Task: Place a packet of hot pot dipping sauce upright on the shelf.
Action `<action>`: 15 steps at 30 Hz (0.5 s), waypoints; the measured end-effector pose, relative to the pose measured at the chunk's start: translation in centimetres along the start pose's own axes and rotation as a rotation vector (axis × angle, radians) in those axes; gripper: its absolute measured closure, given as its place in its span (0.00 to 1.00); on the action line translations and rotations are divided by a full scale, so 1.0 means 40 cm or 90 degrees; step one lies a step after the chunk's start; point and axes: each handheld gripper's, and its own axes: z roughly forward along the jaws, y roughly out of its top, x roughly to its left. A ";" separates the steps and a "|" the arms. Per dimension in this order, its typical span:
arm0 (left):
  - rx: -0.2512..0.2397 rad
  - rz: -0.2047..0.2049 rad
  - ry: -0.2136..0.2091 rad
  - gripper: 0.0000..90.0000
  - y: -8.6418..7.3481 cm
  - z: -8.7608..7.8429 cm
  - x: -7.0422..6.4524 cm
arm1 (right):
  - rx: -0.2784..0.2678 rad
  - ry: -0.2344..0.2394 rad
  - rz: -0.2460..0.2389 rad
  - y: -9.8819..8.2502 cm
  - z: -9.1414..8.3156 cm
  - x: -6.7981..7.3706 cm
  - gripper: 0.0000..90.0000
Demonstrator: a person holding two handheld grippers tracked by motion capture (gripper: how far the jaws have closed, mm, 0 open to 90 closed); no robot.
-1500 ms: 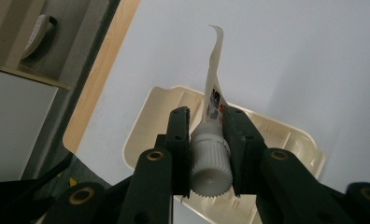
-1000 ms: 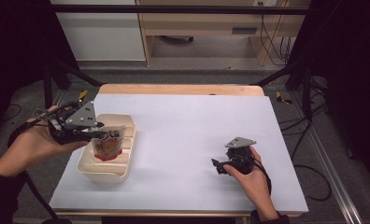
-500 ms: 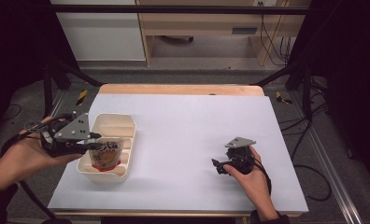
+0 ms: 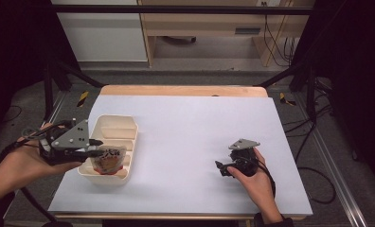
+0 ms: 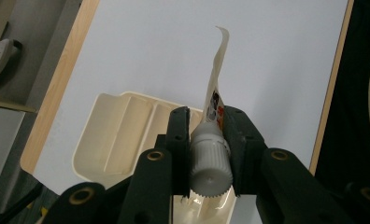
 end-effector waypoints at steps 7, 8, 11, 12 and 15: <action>0.008 -0.004 -0.004 0.81 -0.014 0.007 -0.003 | 0.004 0.001 0.001 -0.001 0.002 0.001 0.12; 0.010 -0.005 -0.006 0.81 -0.017 0.011 -0.003 | 0.005 0.002 0.002 -0.001 0.002 0.001 0.12; 0.006 -0.013 -0.004 0.81 -0.026 0.015 -0.001 | 0.006 0.002 0.000 -0.001 0.004 0.001 0.12; 0.000 -0.018 -0.003 0.81 -0.028 0.017 -0.001 | 0.007 0.002 -0.001 -0.001 0.004 0.001 0.12; -0.011 -0.024 -0.004 0.81 -0.029 0.013 0.000 | 0.009 0.002 -0.002 -0.002 0.005 0.001 0.12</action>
